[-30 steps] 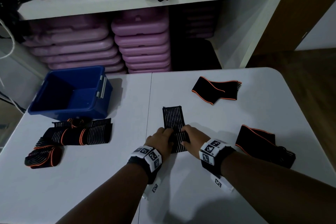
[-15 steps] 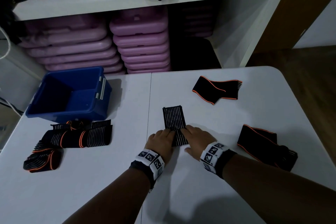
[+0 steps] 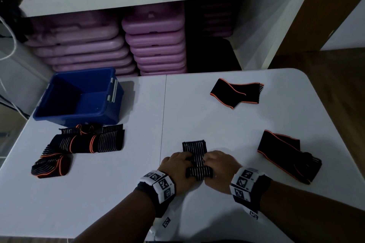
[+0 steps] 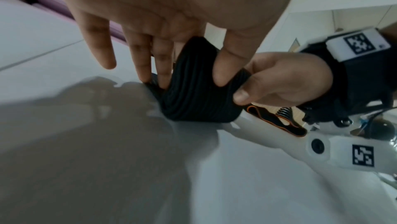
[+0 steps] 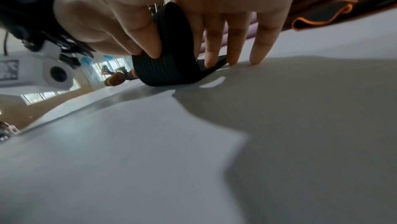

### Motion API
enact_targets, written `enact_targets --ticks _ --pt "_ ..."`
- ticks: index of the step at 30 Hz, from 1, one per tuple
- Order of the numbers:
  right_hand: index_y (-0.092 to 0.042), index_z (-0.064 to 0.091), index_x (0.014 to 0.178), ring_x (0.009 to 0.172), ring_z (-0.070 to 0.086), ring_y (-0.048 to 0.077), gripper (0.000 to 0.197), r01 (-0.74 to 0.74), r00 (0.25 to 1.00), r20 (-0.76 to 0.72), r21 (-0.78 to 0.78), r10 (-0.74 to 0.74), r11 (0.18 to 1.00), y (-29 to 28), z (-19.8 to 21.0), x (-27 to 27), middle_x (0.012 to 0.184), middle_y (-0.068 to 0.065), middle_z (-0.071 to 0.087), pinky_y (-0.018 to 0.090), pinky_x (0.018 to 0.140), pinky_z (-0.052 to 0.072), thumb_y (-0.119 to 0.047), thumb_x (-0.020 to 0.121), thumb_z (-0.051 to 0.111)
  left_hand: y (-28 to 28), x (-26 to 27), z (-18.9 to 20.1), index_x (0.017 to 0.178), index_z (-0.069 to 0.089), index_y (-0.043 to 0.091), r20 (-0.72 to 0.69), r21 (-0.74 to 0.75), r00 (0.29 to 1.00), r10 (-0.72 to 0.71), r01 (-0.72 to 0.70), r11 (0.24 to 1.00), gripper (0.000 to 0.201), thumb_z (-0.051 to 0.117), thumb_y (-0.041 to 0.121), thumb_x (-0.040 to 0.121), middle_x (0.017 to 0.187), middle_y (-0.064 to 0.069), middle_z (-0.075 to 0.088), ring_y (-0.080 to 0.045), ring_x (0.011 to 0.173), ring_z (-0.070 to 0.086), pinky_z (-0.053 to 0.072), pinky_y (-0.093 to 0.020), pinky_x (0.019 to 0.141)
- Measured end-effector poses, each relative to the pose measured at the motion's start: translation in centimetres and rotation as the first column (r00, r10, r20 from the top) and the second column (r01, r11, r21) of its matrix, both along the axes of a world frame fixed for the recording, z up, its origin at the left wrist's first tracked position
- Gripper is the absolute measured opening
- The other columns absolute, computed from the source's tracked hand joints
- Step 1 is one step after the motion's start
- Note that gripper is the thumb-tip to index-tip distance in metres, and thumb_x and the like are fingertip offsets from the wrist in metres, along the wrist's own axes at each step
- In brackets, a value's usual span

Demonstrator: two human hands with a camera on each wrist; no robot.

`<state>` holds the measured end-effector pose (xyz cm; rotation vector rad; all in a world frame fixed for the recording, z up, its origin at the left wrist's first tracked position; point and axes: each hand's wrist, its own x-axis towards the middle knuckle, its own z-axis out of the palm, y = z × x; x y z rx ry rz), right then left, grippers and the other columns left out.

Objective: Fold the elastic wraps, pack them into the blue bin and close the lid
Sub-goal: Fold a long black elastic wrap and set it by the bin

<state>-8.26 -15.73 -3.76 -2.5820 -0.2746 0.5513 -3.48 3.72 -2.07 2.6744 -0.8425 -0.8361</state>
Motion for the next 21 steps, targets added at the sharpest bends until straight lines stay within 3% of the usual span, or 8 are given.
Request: enact_targets --ticks 4,6,8,11,14,17,21 --pt "-0.025 0.067 0.096 0.11 0.051 0.014 0.054 0.043 0.997 -0.067 -0.009 -0.043 0.999 0.3 -0.3 -0.8 0.11 -0.011 0.057 0.035 0.095 0.046 -0.055 0.062 0.039 -0.1 -0.6 -0.5 0.117 0.064 0.03 -0.096 0.009 0.994 0.048 -0.048 0.999 0.055 0.05 0.061 0.074 0.136 0.018 0.038 -0.009 0.124 0.036 0.031 -0.033 0.104" --pt "-0.025 0.061 0.095 0.103 0.055 0.015 0.044 0.113 0.989 -0.091 -0.006 -0.113 0.994 0.4 0.1 -0.2 0.101 -0.009 0.059 0.036 0.088 0.05 -0.053 0.065 0.044 -0.5 0.1 -0.2 0.117 0.058 0.032 -0.13 -0.017 0.984 0.125 -0.128 0.992 0.053 0.048 0.054 0.07 0.126 0.012 0.048 -0.014 0.115 0.048 0.042 -0.035 0.099" --pt "-0.029 0.055 0.1 0.093 0.058 0.016 0.038 0.216 0.972 -0.1 0.019 -0.214 0.976 0.4 0.4 0.6 0.095 -0.009 0.06 0.039 0.082 0.052 -0.049 0.07 0.047 -0.8 1.0 -0.1 0.119 0.054 0.032 -0.141 -0.069 0.975 0.169 -0.18 0.981 0.043 0.051 0.04 0.077 0.117 0.006 0.056 -0.018 0.106 0.058 0.05 -0.038 0.092" --pt "-0.025 0.044 0.125 0.093 0.06 0.02 0.055 0.282 0.957 -0.08 0.054 -0.278 0.958 0.5 0.3 1.2 0.1 -0.002 0.063 0.038 0.083 0.052 -0.049 0.076 0.05 -1.3 2.0 -0.4 0.134 0.044 0.028 -0.088 -0.082 0.98 0.181 -0.188 0.979 0.045 0.053 0.029 0.09 0.126 0.001 0.05 -0.021 0.11 0.057 0.047 -0.038 0.096" --pt "-0.019 0.046 0.12 0.093 0.059 0.02 0.044 0.299 0.954 -0.03 0.043 -0.298 0.953 0.7 0.4 1.1 0.099 -0.001 0.063 0.036 0.082 0.05 -0.043 0.084 0.054 -1.7 2.1 -0.4 0.128 0.048 0.024 0.075 -0.061 0.984 0.161 -0.157 0.986 0.036 0.052 0.03 0.092 0.124 0.001 0.046 -0.021 0.109 0.053 0.046 -0.036 0.092" --pt "-0.018 0.049 0.113 0.099 0.055 0.022 0.031 0.291 0.957 -0.017 0.04 -0.291 0.956 0.8 0.3 0.5 0.107 0.001 0.06 0.038 0.088 0.046 -0.036 0.089 0.055 -2.0 0.6 -0.4 0.122 0.055 0.022 0.244 -0.011 0.97 -0.008 0.011 1.0 0.031 0.047 0.031 0.093 0.12 0.001 0.05 -0.022 0.106 0.051 0.044 -0.034 0.088" --pt "-0.017 0.046 0.122 0.108 0.052 0.023 0.044 0.281 0.959 -0.056 0.058 -0.278 0.958 0.9 0.2 -0.3 0.115 0.001 0.057 0.038 0.094 0.045 -0.04 0.086 0.056 -2.0 -1.5 -0.5 0.113 0.06 0.023 0.265 -0.014 0.961 -0.073 0.079 0.997 0.044 0.047 0.046 0.078 0.112 0.002 0.059 -0.022 0.097 0.058 0.049 -0.036 0.078"
